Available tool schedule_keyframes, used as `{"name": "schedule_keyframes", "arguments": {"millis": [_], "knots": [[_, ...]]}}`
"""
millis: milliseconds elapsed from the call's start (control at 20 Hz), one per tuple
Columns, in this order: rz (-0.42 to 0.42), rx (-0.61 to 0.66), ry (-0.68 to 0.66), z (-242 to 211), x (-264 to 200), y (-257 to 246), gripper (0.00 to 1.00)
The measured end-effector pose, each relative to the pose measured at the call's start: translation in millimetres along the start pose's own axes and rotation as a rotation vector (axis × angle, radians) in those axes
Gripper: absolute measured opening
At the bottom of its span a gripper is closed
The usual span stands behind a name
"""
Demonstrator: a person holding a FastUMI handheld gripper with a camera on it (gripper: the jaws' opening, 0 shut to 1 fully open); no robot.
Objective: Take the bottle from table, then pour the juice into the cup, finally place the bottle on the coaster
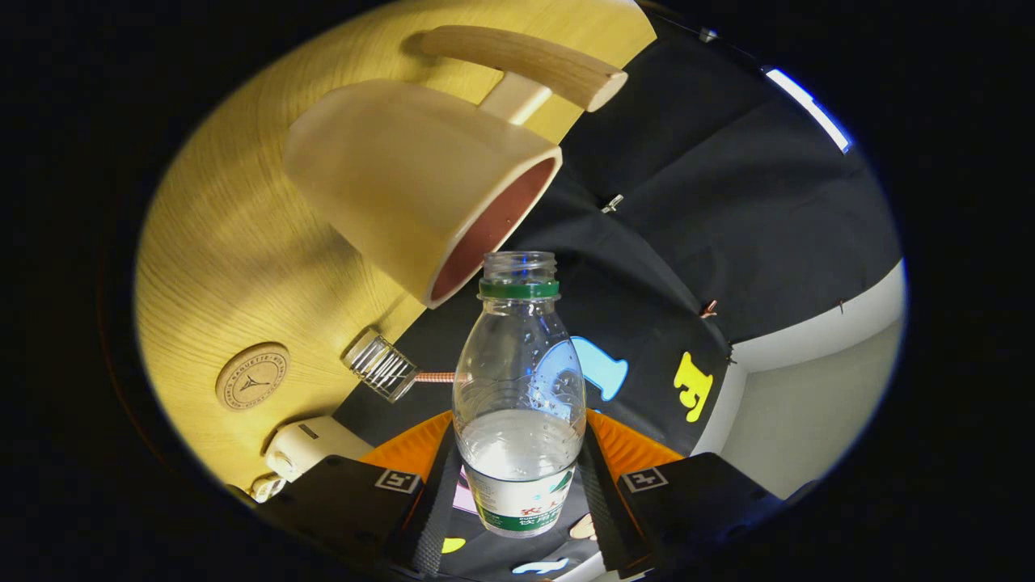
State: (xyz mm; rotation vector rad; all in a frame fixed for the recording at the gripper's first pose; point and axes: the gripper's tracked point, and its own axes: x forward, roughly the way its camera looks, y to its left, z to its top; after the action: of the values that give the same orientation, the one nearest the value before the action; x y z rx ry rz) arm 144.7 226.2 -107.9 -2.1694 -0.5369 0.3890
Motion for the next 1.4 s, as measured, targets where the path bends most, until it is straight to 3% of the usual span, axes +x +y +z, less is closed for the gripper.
{"name": "schedule_keyframes", "arguments": {"millis": [400, 850, 1100, 1250, 1400], "knots": [[0.059, 0.287, 0.038, -2.2, -15.4, 17.5, 0.75], [0.144, 1.069, 0.141, -24.1, -51.7, 27.3, 0.75], [0.095, 1.475, 0.184, -52.3, -58.9, 13.0, 0.75], [0.108, 1.735, 0.178, -54.3, -59.3, 12.4, 0.75], [0.084, 1.890, 0.169, -68.2, -60.9, 9.9, 0.75]]}}
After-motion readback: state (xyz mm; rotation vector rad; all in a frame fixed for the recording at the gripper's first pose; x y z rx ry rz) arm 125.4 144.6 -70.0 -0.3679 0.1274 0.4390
